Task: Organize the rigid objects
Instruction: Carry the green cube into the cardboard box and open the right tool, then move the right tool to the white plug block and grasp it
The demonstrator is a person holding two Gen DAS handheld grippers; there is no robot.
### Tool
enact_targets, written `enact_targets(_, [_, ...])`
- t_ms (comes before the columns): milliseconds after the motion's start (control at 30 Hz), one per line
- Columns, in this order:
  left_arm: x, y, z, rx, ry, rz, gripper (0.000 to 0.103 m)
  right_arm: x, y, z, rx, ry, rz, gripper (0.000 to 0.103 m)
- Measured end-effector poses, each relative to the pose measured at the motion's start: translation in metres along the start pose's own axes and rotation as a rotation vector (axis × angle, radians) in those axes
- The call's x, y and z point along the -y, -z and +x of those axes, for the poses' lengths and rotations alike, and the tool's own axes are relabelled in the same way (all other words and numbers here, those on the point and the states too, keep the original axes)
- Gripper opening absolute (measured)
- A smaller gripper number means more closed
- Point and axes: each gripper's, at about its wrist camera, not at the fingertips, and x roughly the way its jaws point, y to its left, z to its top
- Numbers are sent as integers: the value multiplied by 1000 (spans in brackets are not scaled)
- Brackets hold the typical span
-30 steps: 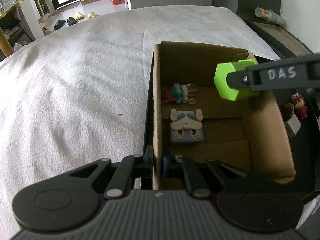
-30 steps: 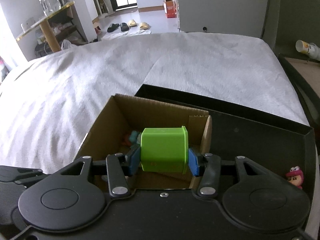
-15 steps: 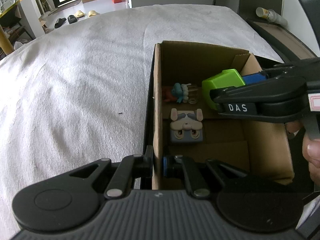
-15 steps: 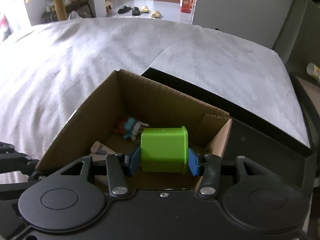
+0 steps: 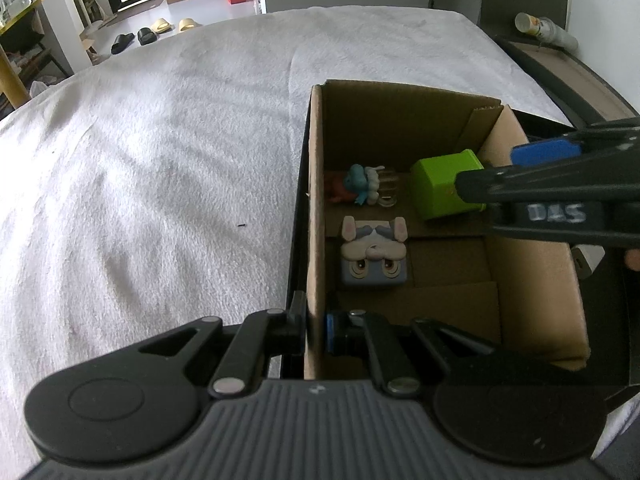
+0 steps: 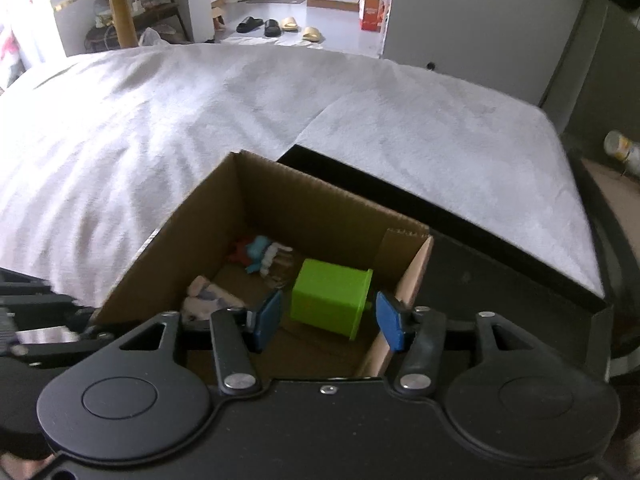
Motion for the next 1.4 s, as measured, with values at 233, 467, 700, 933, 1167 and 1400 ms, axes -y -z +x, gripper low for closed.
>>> enact_targets(233, [3,-1,0,-3,-11,-6,8,12,0,-32,40,11,-13,68])
enact_targets(467, [5,1,0,1,-26,9,8,40,11,-54,70,32,-12,68])
enact_targets(700, [7,2,-1,7,-40,20,8,70,30,-70,72,61,0,68])
enact_targets(933, [10,3,-1,10,-53,35,9,102,54,-66,30,76,63,76])
enact_targets(1167, [12,4,-1,16,-65,55,9,109,68,-51,-35,73,43,76])
enact_targets(1400, [13,4,0,15,-70,48,9,117,82,-26,-114,72,38,76])
